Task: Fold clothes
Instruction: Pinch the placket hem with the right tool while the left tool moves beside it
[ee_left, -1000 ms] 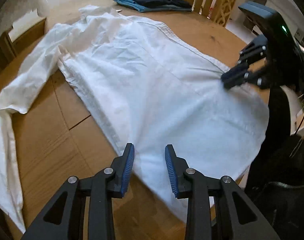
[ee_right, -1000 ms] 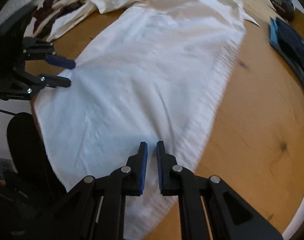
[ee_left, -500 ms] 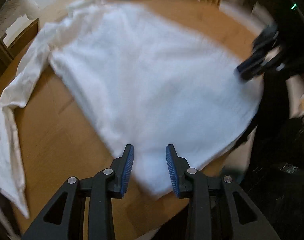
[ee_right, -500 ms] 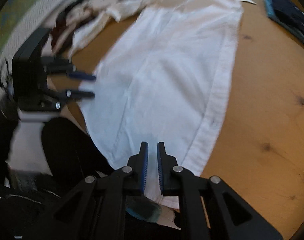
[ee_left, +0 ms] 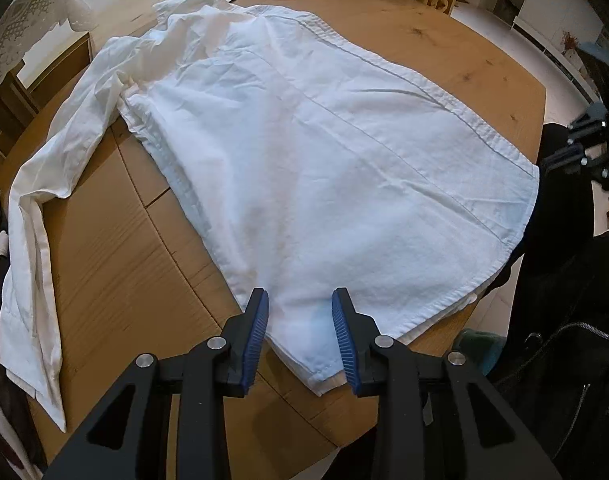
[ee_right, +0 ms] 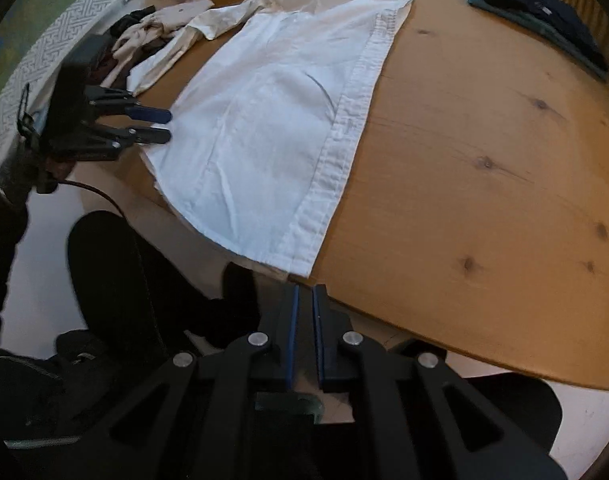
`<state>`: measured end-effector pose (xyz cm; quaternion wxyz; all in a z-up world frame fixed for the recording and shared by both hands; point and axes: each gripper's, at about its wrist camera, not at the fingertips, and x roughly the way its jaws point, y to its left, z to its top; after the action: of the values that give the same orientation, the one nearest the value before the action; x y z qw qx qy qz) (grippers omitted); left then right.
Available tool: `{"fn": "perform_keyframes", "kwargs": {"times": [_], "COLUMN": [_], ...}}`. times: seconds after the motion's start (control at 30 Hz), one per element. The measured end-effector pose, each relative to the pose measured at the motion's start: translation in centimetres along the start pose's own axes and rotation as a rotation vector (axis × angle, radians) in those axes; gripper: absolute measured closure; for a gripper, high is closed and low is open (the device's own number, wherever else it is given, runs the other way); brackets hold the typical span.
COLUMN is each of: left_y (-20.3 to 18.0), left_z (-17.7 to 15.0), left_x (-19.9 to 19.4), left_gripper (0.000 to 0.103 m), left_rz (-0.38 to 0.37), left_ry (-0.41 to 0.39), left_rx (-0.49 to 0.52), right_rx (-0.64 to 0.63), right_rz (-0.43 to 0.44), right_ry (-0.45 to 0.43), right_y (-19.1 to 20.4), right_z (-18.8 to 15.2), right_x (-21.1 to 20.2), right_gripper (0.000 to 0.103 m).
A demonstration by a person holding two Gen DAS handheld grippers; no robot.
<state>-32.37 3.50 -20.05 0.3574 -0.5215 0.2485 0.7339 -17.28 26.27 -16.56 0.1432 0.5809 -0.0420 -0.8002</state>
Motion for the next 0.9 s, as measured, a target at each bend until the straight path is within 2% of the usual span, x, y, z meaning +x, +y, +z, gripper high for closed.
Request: {"fn": "perform_keyframes", "kwargs": {"times": [0.1,0.17,0.2,0.27,0.3,0.37,0.5,0.6,0.67,0.77,0.83,0.87,0.9], "left_y": [-0.1,-0.2,-0.3,-0.5,-0.5,-0.6,-0.8,-1.7,-3.3,-7.5,-10.7,-12.5,-13.8], "left_z": [0.0,0.0,0.0,0.0,0.0,0.0,-0.2,-0.2,0.1,2.4,2.9,3.2,3.6], "left_x": [1.1,1.7,2.0,2.7,3.0,3.6,3.9,2.7,1.6,1.2,0.9,1.3,2.0], "left_gripper": [0.071,0.071,0.071,0.071,0.070,0.070,0.070,0.070,0.070,0.067,0.061,0.061,0.061], "left_rz": [-0.001,0.000,0.001,0.002,0.001,-0.002,-0.002,-0.040,-0.056,-0.081,-0.086,-0.077,-0.074], "left_ry": [-0.009,-0.017,-0.022,-0.030,-0.034,-0.040,-0.048,-0.089,-0.117,-0.117,-0.101,-0.092,-0.083], "left_rx": [0.001,0.001,0.002,0.006,0.008,0.012,0.029,0.045,0.105,0.260,0.347,0.403,0.445], "right_rx": [0.012,0.038,0.060,0.095,0.112,0.095,0.007,-0.030,-0.052,-0.070,-0.084,-0.080,-0.067], "right_rz": [0.005,0.052,0.082,0.080,0.074,-0.009,-0.121,-0.139,-0.146,-0.133,-0.134,-0.115,-0.086], "right_ry": [0.013,0.031,0.040,0.028,0.020,-0.018,-0.041,-0.041,-0.035,-0.025,-0.019,-0.014,-0.011], "right_y": [0.0,0.7,0.7,0.8,0.8,1.5,3.1,3.3,3.3,3.5,3.3,3.0,2.5], "right_z": [0.1,0.5,0.4,0.3,0.4,0.5,0.4,0.6,0.9,1.5,1.6,1.6,1.6], "right_x": [0.8,2.4,2.5,2.6,2.7,2.7,2.7,2.5,2.5,2.6,2.4,2.3,2.1], "right_gripper": [0.095,0.094,0.089,0.080,0.079,0.079,0.079,0.079,0.079,0.079,0.085,0.093,0.094]}}
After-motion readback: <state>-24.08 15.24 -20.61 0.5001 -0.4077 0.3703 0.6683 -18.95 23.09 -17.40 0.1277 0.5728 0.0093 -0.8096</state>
